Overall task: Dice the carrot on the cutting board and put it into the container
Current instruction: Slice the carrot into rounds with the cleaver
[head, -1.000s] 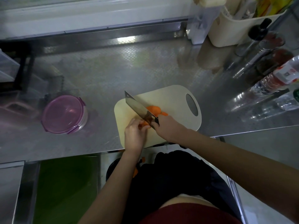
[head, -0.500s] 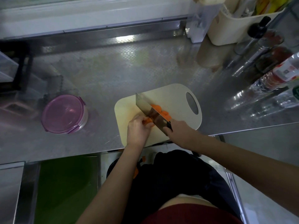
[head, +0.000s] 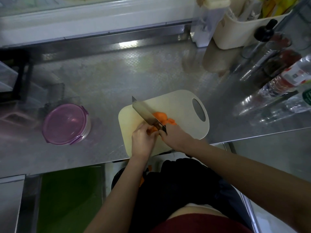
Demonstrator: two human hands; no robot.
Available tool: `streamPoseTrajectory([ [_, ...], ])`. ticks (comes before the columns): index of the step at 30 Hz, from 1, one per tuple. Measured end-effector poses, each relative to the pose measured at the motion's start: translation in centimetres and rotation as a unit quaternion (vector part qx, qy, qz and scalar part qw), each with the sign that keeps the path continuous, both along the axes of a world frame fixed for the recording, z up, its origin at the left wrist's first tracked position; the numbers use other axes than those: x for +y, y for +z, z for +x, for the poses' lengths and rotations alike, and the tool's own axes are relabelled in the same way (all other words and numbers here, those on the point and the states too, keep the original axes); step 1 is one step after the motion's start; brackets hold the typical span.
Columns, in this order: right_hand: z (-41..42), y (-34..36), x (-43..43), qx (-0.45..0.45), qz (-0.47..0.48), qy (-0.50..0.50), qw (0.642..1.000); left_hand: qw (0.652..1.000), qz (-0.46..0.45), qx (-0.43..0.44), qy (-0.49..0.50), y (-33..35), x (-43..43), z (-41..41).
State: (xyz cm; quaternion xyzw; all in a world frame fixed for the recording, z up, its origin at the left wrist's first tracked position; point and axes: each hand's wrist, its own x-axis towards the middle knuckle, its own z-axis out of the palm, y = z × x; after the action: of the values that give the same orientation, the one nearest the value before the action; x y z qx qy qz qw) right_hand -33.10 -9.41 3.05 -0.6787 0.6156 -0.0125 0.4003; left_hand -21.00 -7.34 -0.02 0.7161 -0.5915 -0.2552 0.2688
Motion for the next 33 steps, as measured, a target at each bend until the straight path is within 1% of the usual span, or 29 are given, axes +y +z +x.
streamPoseTrajectory([
  [6,0.5,-0.6,0.1,-0.002,-0.005,-0.016,1.0,1.0,-0.003,-0.004,-0.005,-0.3,-0.1,0.0],
  [13,0.0,-0.3,-0.2,-0.008,0.004,-0.011,1.0,1.0,-0.015,0.024,0.004,-0.5,0.3,0.2],
  [17,-0.6,0.3,-0.6,-0.035,0.005,-0.018,0.999,0.999,-0.021,0.035,0.008,-0.4,0.8,0.5],
  [20,-1.3,0.8,-1.0,-0.065,0.006,-0.026,0.998,0.999,-0.025,0.025,0.009,-0.6,1.0,0.8],
  [26,-3.1,1.3,-1.6,-0.092,-0.035,-0.07,0.993,0.998,-0.039,0.03,0.036,-0.7,1.0,1.5],
  [28,-3.6,1.1,-1.7,-0.089,-0.037,-0.083,0.992,0.998,-0.03,0.034,0.034,-0.5,0.9,1.4],
  [30,-3.9,0.8,-1.7,-0.079,-0.034,-0.091,0.992,0.999,0.001,0.031,0.035,-0.3,0.9,1.3],
  [33,-4.3,0.4,-1.4,-0.073,-0.029,-0.1,0.992,0.998,0.063,-0.018,0.025,-0.5,0.8,1.4],
])
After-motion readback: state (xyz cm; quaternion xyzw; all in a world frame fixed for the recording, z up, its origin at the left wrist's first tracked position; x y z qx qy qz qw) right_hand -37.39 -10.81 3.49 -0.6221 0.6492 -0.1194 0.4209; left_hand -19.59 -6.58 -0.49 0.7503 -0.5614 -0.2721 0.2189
